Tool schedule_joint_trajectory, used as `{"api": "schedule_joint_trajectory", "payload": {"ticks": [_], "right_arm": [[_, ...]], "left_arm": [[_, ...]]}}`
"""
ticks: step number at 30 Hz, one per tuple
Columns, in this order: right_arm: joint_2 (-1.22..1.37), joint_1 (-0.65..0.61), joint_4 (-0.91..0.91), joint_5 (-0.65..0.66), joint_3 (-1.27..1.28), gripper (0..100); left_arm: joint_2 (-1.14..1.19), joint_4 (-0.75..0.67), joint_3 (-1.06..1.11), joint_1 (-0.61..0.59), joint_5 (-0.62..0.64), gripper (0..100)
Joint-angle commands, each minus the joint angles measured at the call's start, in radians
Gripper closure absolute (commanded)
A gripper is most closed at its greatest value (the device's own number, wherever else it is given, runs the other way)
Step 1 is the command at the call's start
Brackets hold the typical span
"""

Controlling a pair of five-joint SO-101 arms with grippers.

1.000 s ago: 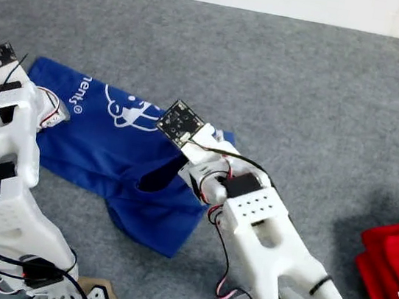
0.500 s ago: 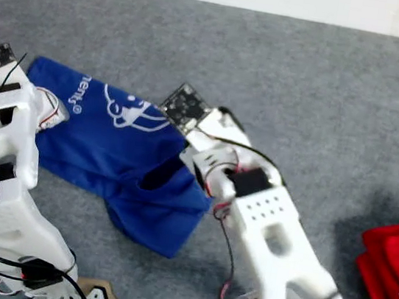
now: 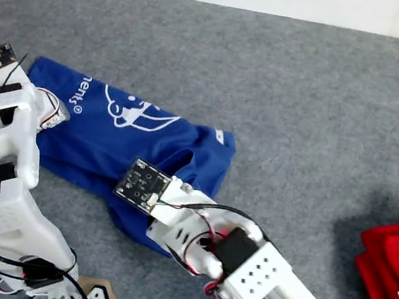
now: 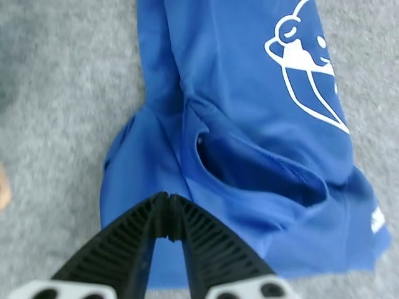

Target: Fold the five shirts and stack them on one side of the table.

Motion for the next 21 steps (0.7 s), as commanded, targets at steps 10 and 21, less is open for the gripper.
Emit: {"api": "schedule_joint_trajectory", "payload": {"ticks": [10, 21], "right_arm": [[0.495, -0.007, -0.189, -0.078, -0.278, 99.1], [0.840, 0.148, -0.306, -0.077, -0.533, 99.1]], "left_arm": [[-0.001, -0.008, 0.001, -0.041, 0.008, 78], [-0.001, -0.008, 0.005, -0.045, 0.008, 78]]}}
